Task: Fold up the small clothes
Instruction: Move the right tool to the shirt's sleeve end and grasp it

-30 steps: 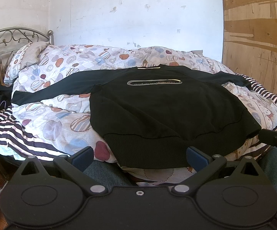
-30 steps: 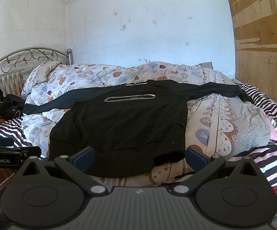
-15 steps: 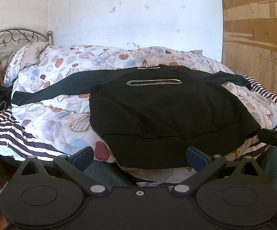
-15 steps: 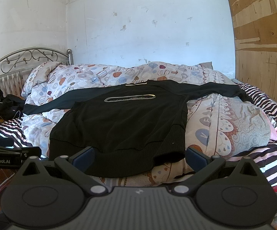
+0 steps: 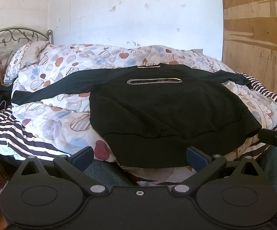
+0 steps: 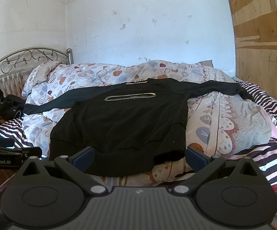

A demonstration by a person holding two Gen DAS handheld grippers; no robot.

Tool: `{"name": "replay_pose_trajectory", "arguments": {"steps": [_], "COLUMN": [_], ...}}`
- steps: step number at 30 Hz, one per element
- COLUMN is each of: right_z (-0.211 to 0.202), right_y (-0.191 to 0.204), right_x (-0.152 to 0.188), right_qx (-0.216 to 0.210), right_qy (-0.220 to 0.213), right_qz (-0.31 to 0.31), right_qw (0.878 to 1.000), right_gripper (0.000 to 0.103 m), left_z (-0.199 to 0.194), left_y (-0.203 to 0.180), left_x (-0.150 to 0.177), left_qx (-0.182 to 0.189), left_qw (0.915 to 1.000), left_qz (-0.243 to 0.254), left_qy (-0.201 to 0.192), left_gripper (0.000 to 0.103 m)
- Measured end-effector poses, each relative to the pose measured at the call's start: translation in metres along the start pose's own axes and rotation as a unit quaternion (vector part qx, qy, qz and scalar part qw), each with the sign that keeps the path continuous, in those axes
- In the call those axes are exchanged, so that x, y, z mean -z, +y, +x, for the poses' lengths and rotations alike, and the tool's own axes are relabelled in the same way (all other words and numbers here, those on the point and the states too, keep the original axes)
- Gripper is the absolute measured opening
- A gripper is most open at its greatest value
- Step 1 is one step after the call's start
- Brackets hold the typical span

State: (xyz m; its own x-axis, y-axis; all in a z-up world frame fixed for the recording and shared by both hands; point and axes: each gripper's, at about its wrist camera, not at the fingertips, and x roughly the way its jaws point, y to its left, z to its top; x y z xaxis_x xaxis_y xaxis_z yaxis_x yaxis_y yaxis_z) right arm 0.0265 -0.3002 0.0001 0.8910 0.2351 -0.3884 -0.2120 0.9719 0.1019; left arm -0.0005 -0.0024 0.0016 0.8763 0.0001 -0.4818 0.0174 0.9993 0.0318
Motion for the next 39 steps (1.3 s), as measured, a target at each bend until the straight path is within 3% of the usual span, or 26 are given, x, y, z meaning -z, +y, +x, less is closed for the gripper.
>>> {"name": "replay_pose_trajectory", "arguments": {"steps": [21,29,39], "right_z": [0.040,0.076,0.132], "right_y": [-0.015,-0.029,-0.071], "right_x": [-0.036,-0.065,-0.112], "right_qx": [-0.007,-0.003,0.017], "right_qy": [0.019,0.022,0.014], "right_qz": [0.003,0.016,0.018], "right_qw": [1.000,1.000,1.000], "right_gripper": [0.103,0.103,0.103], "left_z": [0.054,0.088,0.156], "left_y": [-0.008,-0.015,-0.025], "left_x": [-0.033,-0.069,-0.134], "left_qx": [-0.003,-0.002,0.005], "left_qw": [0.9977,0.9959,0.9970], "left_qz": [0.018,0.028,0.006], "left_qy": [0.066,0.086,0.077], "left_gripper": [0.102,0.102,0.102]}}
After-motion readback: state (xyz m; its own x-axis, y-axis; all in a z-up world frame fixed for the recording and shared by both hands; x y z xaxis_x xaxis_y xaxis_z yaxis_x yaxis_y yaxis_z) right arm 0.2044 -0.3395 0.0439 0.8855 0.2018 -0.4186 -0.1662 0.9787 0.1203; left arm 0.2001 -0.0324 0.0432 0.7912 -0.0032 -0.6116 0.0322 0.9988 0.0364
